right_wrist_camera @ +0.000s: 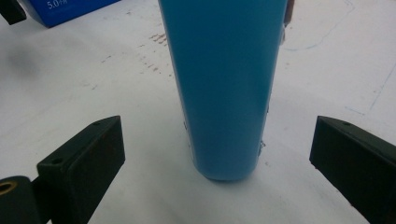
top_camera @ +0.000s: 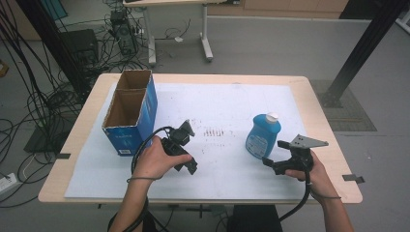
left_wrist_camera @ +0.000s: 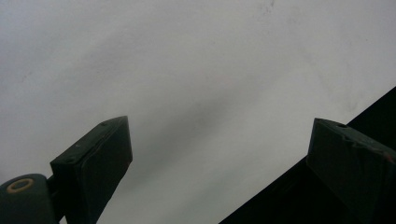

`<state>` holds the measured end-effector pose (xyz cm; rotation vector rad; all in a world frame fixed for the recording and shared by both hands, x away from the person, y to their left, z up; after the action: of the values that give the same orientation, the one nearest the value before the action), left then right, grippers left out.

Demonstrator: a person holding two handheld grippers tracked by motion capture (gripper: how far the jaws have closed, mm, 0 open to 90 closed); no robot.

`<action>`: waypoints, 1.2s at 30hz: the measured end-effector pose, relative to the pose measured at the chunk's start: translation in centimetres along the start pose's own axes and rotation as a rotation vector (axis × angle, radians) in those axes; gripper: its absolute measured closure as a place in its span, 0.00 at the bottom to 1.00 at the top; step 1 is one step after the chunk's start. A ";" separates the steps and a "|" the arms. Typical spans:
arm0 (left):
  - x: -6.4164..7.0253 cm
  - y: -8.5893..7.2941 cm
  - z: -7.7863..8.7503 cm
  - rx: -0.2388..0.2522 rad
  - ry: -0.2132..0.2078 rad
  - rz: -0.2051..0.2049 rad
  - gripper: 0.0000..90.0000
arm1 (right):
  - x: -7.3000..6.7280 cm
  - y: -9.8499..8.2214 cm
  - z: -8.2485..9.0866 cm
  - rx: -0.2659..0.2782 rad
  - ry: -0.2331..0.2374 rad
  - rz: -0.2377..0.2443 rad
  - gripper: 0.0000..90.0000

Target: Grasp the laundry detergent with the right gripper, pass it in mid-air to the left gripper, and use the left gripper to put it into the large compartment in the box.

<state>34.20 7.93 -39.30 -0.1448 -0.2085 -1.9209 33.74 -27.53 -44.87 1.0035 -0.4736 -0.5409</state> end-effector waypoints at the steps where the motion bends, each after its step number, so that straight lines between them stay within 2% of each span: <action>1: 0.0 0.0 0.0 0.001 -0.001 0.002 0.08 | 0.0 0.0 0.0 0.006 -0.002 0.002 0.03; 10: -0.1 -0.1 0.1 0.003 -0.004 0.003 0.08 | 0.1 0.1 -0.5 0.035 -0.006 -0.005 0.04; 36: 0.1 -0.2 0.1 0.002 -0.008 -0.005 0.08 | 0.1 0.7 -2.6 0.049 -0.001 0.000 0.03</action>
<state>34.00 7.88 -39.22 -0.1515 -0.2161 -1.9250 35.52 -25.62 -45.45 1.0504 -0.4892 -0.5320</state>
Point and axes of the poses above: each handheld gripper's, and its own axes: z roughly backward along the jaws, y roughly out of its top, x roughly to its right, the point moved 3 cm from there along -z, roughly forward along the jaws, and after that the axes turned 15 degrees about z, right-handed, at the moved point
